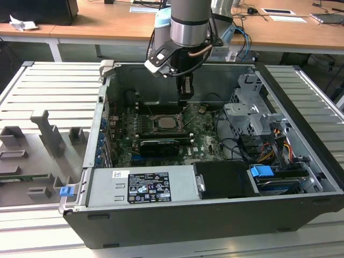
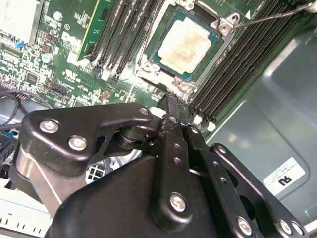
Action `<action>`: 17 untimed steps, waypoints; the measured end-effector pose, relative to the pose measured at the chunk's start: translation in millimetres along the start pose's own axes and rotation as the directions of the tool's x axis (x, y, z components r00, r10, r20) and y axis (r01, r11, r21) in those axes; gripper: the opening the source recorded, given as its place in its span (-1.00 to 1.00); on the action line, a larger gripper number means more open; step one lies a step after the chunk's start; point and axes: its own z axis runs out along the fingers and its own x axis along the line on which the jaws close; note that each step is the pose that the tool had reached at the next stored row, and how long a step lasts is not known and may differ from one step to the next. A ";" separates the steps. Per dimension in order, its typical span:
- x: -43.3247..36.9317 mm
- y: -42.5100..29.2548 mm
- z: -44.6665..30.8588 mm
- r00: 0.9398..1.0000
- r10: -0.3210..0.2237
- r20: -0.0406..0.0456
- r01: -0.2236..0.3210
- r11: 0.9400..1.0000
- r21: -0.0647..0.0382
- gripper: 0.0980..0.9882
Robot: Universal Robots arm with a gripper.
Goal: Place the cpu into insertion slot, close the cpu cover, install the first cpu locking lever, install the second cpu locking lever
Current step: 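Close the cpu cover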
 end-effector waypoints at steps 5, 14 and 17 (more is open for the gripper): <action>0.0 5.2 0.2 1.000 0.000 0.000 0.000 1.000 0.000 -0.98; 0.1 14.4 0.5 1.000 0.000 0.000 0.000 1.000 0.000 -0.98; 0.1 16.6 0.6 1.000 0.000 0.000 0.000 1.000 0.000 -0.98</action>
